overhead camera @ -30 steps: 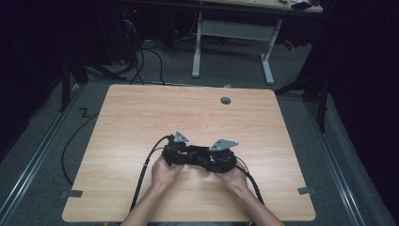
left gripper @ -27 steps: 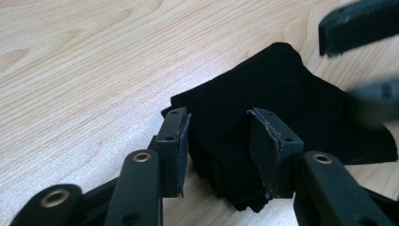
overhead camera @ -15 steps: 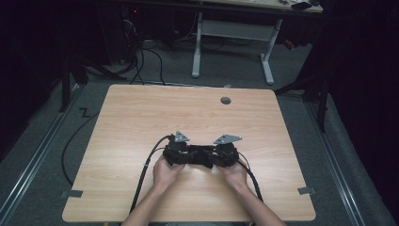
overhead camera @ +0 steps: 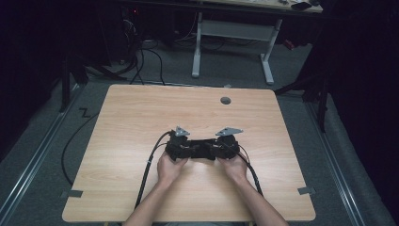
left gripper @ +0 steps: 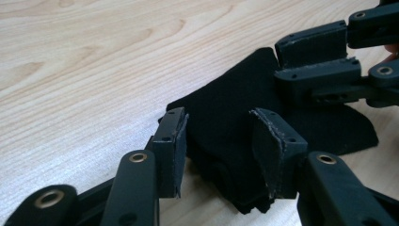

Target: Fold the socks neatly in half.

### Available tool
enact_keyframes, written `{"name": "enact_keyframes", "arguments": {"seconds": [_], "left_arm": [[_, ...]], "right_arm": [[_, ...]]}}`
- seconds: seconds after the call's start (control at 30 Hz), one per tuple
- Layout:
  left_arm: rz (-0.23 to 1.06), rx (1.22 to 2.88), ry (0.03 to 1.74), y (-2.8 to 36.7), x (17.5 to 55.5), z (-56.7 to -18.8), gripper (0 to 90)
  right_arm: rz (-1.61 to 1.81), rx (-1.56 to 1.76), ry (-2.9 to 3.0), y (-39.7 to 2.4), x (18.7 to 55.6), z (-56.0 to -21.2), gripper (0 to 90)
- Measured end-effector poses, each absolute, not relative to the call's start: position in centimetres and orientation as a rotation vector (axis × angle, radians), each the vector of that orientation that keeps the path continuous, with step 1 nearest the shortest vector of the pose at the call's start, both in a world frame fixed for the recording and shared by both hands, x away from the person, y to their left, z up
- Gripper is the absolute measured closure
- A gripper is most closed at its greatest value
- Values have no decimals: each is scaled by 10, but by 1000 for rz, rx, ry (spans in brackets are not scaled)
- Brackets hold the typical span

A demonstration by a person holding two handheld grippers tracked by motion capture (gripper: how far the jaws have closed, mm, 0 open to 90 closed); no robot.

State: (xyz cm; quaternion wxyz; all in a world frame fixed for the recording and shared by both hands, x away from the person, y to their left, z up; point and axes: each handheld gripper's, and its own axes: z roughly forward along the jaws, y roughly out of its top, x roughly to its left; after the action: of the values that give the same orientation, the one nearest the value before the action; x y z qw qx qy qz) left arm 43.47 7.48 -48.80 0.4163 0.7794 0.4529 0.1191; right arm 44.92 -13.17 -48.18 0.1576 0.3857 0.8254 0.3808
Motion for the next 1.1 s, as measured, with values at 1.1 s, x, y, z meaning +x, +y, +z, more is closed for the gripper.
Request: {"name": "enact_keyframes", "arguments": {"seconds": [1.1], "left_arm": [[400,1877,1069,103,410,-455,465]], "right_arm": [[1239,1105,2247,-164,432,-451,581]]}}
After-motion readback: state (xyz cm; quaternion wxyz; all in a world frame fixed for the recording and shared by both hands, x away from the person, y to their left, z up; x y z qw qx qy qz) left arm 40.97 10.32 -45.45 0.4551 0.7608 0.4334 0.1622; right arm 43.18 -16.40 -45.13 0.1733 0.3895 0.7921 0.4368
